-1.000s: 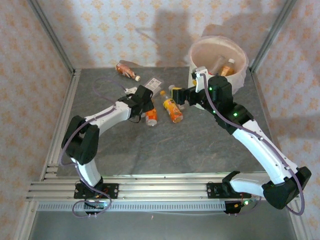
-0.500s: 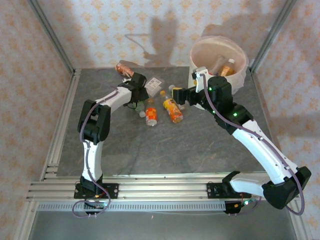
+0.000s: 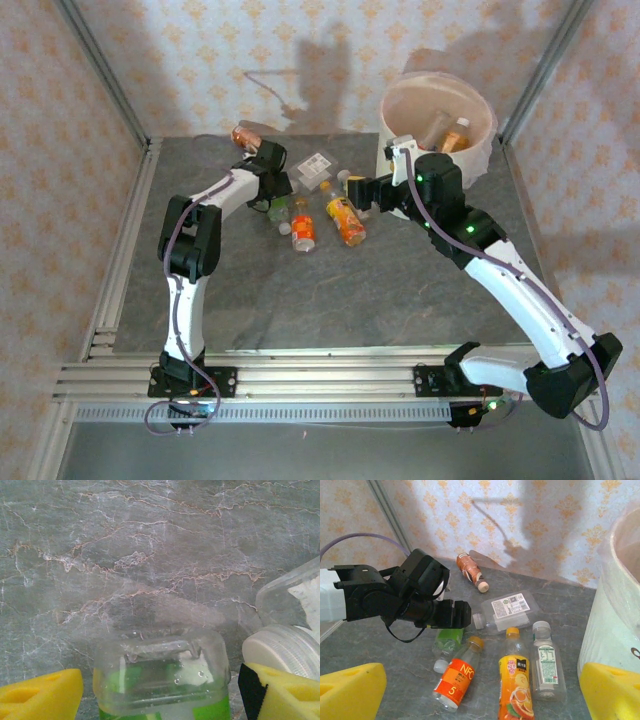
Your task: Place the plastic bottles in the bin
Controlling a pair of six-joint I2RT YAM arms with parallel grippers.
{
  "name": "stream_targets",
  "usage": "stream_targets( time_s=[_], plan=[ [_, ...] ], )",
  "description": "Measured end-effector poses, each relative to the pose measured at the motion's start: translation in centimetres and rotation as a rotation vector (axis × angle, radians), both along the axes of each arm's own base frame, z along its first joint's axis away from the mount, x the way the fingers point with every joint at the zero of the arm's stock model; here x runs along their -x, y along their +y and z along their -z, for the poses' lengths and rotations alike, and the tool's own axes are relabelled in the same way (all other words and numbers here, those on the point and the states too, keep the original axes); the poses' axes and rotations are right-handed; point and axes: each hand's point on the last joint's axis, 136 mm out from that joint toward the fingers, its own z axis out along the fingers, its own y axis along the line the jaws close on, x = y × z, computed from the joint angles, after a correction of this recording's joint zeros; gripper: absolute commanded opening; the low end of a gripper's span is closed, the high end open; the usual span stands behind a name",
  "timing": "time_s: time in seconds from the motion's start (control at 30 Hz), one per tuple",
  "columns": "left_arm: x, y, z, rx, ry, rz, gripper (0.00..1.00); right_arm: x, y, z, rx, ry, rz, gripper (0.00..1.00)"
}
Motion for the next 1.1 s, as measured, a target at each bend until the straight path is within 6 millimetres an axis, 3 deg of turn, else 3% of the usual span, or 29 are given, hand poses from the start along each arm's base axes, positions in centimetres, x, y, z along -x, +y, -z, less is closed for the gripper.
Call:
stream_targets(
  time_s=[0.23, 0.4, 0.63, 0.77, 0.9, 1.1],
  plan=[
    [0.0, 0.5, 1.2, 0.008, 0.022, -0.004, 0.76, 0.1, 0.1, 0.5, -0.003, 0.014, -0.004, 0.99],
    [0.1, 0.2, 2.1, 0.021, 0.035, 0.005, 0.67, 0.1, 0.1, 0.8, -0.004, 0.022, -0.005, 0.99],
    [-0.2, 0.0, 1.9, 0.032, 0.015, 0.009, 0.57, 0.3, 0.5, 1.4, -0.02, 0.047, -0.016, 0.99],
    [1.2, 0.2, 0.4, 0.036, 0.0, 0.015, 0.51, 0.4, 0.7, 2.0, -0.053, 0.077, -0.014, 0.99],
    [3.0, 0.1, -5.6, 0.093, -0.113, 0.031, 0.47, 0.3, 1.2, 1.9, -0.109, 0.091, -0.022, 0.99],
    [5.7, -2.1, -21.8, 0.253, -0.499, 0.122, 0.45, 0.6, 3.2, 0.8, -0.222, 0.106, -0.099, 0.99]
  ],
)
